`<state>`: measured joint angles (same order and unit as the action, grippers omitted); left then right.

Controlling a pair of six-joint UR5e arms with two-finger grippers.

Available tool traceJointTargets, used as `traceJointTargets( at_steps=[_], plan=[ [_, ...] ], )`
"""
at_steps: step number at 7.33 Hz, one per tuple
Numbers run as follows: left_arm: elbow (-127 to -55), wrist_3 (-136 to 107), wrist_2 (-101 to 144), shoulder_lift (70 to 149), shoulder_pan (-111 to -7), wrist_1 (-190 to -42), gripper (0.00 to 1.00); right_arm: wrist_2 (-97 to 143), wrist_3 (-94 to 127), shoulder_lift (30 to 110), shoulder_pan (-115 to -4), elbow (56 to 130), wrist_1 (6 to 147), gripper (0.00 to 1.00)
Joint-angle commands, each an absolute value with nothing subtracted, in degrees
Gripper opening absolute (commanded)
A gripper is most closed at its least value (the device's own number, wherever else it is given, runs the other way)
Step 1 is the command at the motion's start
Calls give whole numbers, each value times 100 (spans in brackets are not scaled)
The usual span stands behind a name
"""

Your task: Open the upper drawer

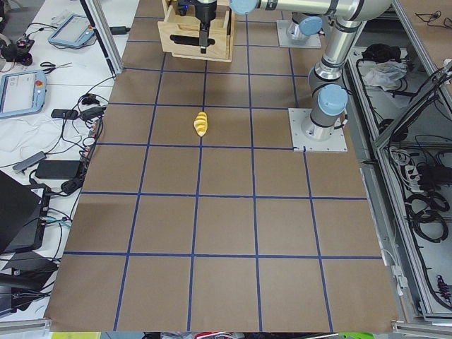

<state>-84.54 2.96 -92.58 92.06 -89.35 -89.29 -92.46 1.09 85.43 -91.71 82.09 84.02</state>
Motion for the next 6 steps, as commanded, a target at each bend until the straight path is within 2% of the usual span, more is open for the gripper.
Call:
traceJointTargets(
  at_steps=[1,6],
  plan=[
    [-8473,316,-9255,9220,-8921,-8912,100,-9246,105,8543,-9176,8209,8402,100],
    [-8482,246,-9237,9211,-8930,-8912,100,-9246,105,8543,-9176,8209,8402,100]
  ],
)
